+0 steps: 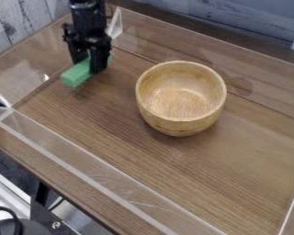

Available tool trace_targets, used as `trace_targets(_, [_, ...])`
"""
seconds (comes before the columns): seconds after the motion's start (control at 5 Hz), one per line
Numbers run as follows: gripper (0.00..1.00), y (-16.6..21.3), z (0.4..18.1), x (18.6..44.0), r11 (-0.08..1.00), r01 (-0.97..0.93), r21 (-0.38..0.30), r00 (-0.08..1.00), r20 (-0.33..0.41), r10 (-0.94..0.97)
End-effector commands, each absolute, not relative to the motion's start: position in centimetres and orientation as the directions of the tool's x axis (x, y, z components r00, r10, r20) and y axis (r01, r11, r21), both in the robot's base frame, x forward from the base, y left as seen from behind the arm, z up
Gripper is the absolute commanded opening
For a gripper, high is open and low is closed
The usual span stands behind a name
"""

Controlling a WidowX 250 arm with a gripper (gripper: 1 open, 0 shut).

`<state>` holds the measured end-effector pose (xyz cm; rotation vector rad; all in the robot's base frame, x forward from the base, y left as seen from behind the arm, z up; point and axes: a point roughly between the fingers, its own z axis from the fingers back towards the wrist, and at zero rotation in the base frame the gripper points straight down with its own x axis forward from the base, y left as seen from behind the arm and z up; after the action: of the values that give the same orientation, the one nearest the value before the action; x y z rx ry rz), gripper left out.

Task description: Put the green block in the brown bowl

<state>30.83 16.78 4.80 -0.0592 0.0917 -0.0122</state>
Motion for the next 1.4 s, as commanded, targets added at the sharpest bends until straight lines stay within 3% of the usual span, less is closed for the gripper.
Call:
trace_targets(0.0, [0.0, 15.3, 10.8, 33.6, 1.0, -0.026, -0.015, 1.0, -0.009, 0.026])
trace_targets(0.4, [0.0, 10.0, 16.1, 34.0, 0.998, 0.06, -0.034, 0.995, 0.076, -0.058])
trace_targets(0.6, [0.0, 7.5, 16.3, 33.4, 0.989, 0.147, -0.017, 0.986, 0.082, -0.145])
trace_targets(0.8, [0.0, 4.4, 14.5, 32.7, 0.964, 0.265, 0.003, 0.963, 0.055, -0.265])
trace_targets(1.0, [0.0, 3.7, 13.4, 33.6, 0.96, 0.281, -0.017, 0.959, 0.053, -0.28])
trace_targets(1.2, [1.0, 3.1, 12.3, 34.6, 0.955, 0.296, -0.036, 0.955, 0.05, -0.294])
